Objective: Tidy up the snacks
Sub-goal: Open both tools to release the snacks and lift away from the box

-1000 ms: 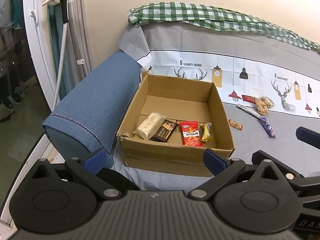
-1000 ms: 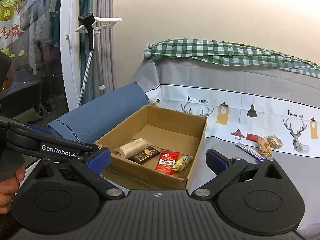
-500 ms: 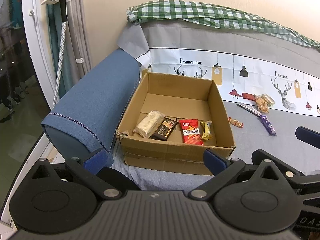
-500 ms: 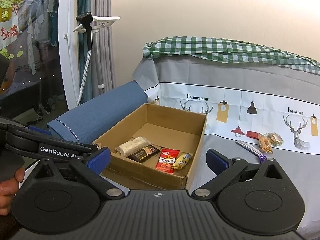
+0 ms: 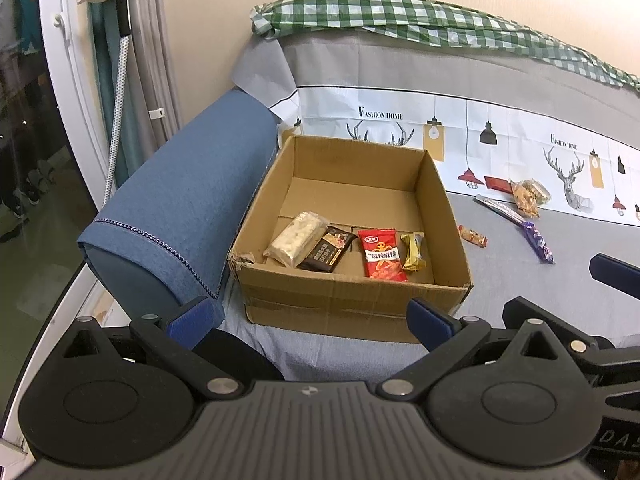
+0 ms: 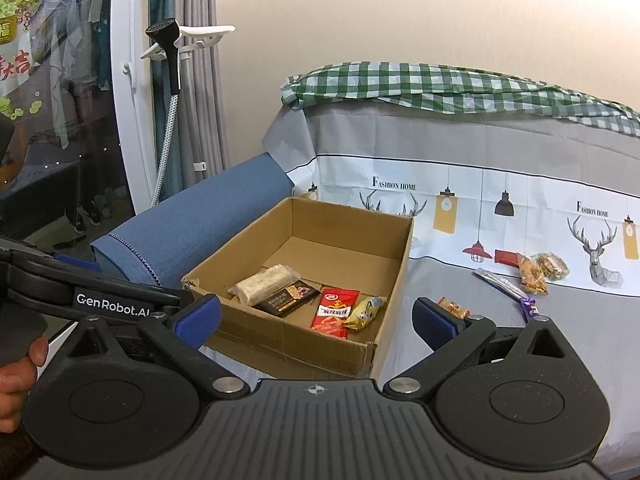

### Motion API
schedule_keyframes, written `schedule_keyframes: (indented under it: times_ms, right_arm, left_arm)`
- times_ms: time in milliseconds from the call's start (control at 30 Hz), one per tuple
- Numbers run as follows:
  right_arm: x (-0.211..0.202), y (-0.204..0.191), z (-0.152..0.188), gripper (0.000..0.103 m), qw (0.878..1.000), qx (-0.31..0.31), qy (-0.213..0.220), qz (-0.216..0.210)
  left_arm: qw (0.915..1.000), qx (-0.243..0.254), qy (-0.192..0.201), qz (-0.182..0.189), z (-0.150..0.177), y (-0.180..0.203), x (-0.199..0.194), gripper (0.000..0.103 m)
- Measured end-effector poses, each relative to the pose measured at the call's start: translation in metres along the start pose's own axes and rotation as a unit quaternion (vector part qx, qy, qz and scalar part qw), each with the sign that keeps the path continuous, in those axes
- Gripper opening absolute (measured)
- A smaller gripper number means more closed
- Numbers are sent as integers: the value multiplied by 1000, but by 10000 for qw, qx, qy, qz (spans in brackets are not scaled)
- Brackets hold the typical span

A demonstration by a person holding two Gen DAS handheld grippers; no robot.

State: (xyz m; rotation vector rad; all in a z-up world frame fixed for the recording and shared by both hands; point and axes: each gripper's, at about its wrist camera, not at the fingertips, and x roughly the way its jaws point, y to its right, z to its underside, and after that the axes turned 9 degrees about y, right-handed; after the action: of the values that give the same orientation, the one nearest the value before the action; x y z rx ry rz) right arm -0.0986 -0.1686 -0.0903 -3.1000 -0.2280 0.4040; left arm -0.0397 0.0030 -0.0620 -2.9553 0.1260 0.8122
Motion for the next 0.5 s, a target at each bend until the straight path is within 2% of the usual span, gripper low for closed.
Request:
schedule_keyframes:
  times_ms: [500]
  right_arm:
    - [9,15,9,101,9996,261,-122,6]
  left_arm:
    - [9996,230,-153,-75,0,13,14,103]
